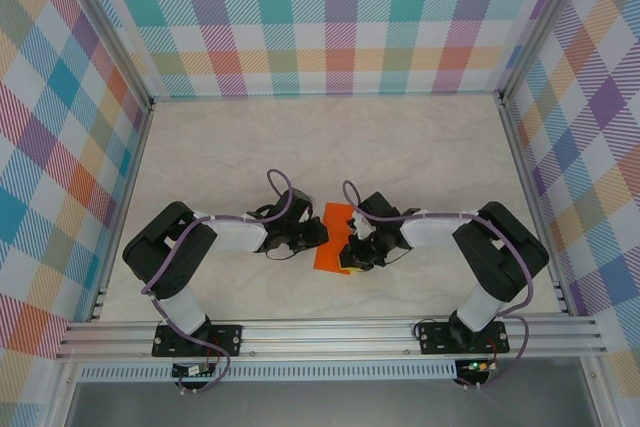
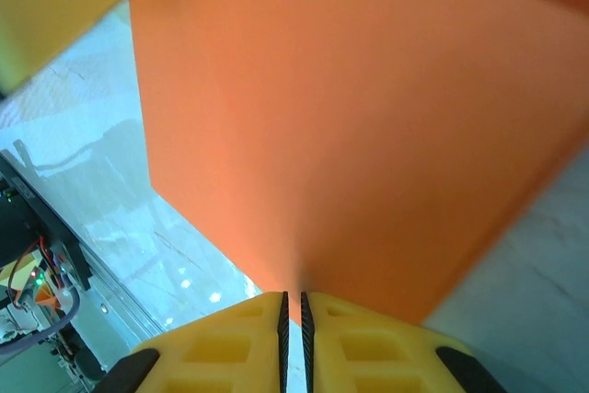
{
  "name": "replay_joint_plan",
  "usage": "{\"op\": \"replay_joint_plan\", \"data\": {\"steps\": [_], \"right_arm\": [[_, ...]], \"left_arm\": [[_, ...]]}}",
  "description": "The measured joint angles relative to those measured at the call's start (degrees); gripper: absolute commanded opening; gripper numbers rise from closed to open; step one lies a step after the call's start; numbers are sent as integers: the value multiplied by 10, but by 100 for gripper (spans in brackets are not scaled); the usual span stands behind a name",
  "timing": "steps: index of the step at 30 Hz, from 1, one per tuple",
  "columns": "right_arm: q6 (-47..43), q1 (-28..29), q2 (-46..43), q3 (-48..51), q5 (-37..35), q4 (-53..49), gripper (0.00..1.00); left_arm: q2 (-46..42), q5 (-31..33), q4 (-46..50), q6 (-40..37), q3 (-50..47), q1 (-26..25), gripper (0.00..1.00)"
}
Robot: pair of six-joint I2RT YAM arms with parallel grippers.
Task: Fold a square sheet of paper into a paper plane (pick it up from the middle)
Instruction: Fold the triangle a second time at the center of the table.
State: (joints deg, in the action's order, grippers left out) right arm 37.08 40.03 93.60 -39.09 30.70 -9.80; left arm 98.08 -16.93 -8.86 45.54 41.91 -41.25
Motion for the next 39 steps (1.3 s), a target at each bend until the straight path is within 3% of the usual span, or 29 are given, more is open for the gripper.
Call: {"op": "replay_joint_plan", "data": {"steps": [10, 14, 17, 20, 30, 39], "right_arm": [[0, 0, -64, 63, -3, 7, 20], [6, 0, -88, 64, -22, -7, 28], [10, -2, -108, 50, -52, -25, 42], [17, -8, -110, 15, -92, -44, 44], [45, -30, -59, -26, -136, -37, 49], [63, -37, -23, -33, -122, -19, 45]], "left_arm": [[0, 0, 1, 0, 0, 0, 12], [-1, 0, 1, -2, 0, 0, 12], [-2, 0, 2, -2, 0, 0, 13], [-3, 0, 2, -2, 0, -1, 13], [-4, 1, 11, -3, 4, -3, 14], [-4, 1, 14, -4, 7, -3, 15]]}}
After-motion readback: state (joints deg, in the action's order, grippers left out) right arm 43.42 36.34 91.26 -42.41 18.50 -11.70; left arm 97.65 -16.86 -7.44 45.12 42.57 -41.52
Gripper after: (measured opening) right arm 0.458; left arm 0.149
